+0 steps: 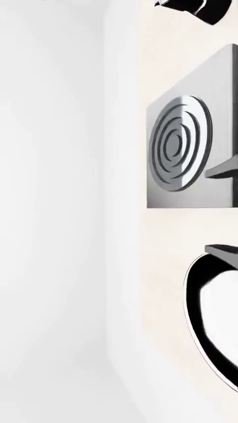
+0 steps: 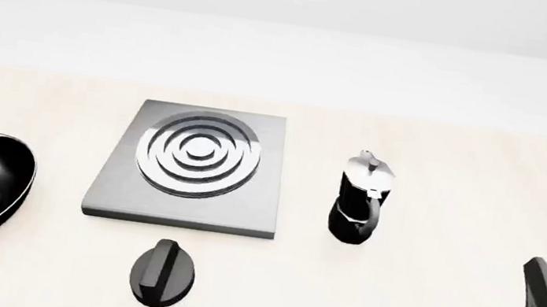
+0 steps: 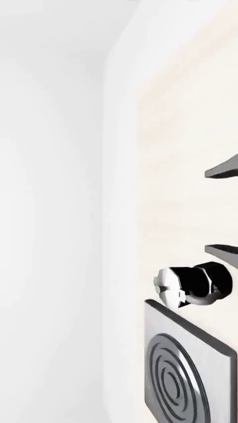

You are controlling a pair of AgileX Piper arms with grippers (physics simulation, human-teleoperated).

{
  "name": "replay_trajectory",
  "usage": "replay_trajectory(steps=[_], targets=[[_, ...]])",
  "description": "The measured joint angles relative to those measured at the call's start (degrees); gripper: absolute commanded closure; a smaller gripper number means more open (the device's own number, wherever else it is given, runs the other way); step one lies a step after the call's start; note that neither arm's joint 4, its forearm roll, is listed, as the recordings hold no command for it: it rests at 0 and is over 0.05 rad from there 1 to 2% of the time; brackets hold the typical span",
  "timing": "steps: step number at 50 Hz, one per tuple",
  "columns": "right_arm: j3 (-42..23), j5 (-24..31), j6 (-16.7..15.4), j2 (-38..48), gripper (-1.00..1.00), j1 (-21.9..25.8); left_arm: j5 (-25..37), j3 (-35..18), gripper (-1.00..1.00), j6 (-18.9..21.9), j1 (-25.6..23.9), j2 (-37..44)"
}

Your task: Turn on the stove and put the moka pot on it.

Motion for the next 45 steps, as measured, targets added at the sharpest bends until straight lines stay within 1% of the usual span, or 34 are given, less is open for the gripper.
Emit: replay_trajectory(steps=[11,19,23,27,34,45], targets=[[-0.46,-2.26,-0.23,1.94,-1.0,0.44,-3.36,-1.45,-1.0,0.23,0.28,3.66],[-0.42,-1.44,-0.03,1.02,-1.0,0.72,-4.06,-2.07,-1.0,0.67,0.18,4.88],[-0.42,-0.92,0.07,0.53,-1.0,0.8,-4.85,-3.05,-1.0,1.2,-0.66,6.9],[-0.43,-0.45,0.03,0.15,-1.0,1.03,-5.72,-4.99,-1.0,1.39,-2.05,10.57],[-0.67,0.49,0.03,-0.26,-1.0,1.41,-6.01,-9.85,-1.0,1.14,-5.24,17.89],[-1.15,2.05,0.22,-0.41,-1.0,1.71,-4.5,-17.43,-1.0,1.13,-11.2,29.8]])
